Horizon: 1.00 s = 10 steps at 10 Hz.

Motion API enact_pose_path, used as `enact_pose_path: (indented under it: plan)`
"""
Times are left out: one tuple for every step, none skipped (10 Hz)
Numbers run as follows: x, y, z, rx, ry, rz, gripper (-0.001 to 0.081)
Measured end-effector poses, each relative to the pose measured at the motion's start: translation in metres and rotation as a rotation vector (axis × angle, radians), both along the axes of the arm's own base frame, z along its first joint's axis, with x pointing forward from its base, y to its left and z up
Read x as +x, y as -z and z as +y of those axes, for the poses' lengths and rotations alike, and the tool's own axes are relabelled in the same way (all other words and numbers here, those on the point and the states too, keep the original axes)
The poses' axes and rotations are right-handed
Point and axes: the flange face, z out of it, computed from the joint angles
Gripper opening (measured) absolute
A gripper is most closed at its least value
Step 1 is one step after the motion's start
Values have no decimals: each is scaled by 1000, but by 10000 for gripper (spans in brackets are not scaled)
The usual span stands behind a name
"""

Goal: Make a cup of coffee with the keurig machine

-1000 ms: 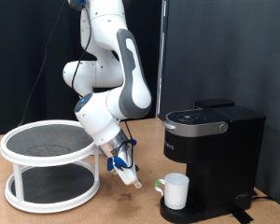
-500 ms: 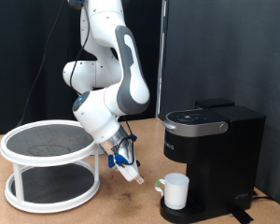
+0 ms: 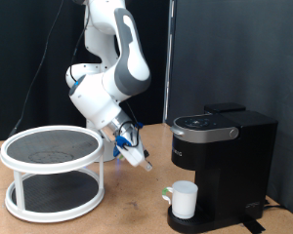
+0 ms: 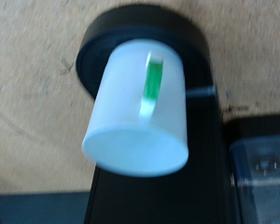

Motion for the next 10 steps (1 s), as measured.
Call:
enact_pose_path:
  plan:
    - [-1,-13,-3,28,-1,-9,734]
    - [-2,-26,-7,55,1,-21,734]
    - [-4,-39,-11,79,0,-32,734]
    - [-6,-52,-15,101,5,-38,734]
    - [-8,-64,-19,121,11,-48,734]
    - [-10,-77,-24,138,17,-58,734]
    - [-11,-90,-29,148,22,-64,734]
    - [-13,-103,-34,153,26,-65,734]
    - [-15,-116,-40,154,29,-67,734]
    - [-17,-127,-45,155,33,-67,734]
